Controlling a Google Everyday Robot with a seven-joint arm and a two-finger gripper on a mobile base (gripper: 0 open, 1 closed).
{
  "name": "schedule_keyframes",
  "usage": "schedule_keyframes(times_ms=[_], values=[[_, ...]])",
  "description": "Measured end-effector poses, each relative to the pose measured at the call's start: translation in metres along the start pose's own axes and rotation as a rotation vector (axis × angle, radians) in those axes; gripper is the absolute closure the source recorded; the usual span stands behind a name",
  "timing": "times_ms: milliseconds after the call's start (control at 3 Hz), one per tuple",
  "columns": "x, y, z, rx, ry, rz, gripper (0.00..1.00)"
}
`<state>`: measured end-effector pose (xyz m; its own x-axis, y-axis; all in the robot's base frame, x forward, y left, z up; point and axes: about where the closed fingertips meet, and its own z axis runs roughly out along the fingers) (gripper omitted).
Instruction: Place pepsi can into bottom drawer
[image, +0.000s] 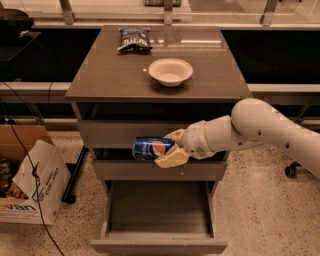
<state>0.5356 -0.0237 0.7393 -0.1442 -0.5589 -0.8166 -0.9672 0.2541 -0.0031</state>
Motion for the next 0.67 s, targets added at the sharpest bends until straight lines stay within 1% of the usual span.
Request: schedule_keyframes(times_ms=[333, 667], values=[[0.073, -0.007, 0.025, 0.004, 0.003, 0.111, 1.00], [0.126, -0.009, 0.039, 0.016, -0.006, 0.189, 1.00]])
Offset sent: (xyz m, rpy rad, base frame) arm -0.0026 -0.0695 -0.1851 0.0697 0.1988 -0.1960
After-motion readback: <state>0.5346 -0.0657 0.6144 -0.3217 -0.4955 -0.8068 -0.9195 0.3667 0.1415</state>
